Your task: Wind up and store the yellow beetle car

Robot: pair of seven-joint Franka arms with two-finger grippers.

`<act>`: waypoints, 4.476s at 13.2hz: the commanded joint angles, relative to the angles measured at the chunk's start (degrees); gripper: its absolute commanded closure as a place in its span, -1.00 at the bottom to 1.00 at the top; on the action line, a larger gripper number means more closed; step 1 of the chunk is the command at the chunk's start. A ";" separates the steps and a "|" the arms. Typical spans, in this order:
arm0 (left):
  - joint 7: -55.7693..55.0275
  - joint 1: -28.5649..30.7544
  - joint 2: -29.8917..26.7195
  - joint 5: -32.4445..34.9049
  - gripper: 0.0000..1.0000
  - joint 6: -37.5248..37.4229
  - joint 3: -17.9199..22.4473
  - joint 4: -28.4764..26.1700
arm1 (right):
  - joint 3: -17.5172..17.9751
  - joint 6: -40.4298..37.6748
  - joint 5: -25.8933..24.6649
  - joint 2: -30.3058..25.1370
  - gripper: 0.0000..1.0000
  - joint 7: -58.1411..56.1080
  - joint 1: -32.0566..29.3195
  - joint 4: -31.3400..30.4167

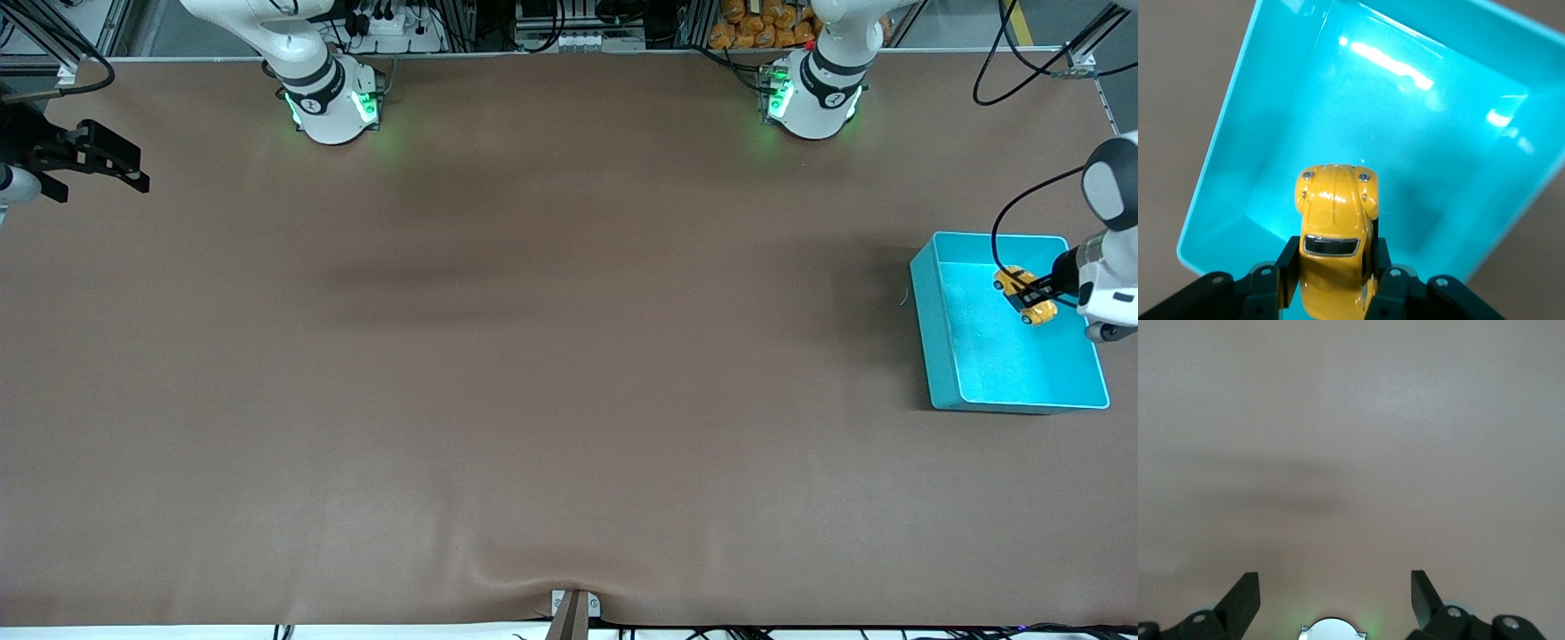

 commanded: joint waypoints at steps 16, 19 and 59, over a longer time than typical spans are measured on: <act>4.87 3.08 14.41 3.38 -0.11 13.61 -0.70 1.84 | 0.04 -0.28 -0.65 0.80 -1.00 1.05 0.16 0.08; 4.61 2.90 13.36 3.38 -0.94 13.61 -0.79 1.92 | 0.13 -0.28 -0.65 0.80 -1.00 1.05 0.24 0.07; 5.84 -18.01 -8.09 -13.06 -1.00 -54.86 -11.60 41.91 | -2.95 1.21 2.69 1.24 -1.00 0.70 0.86 1.66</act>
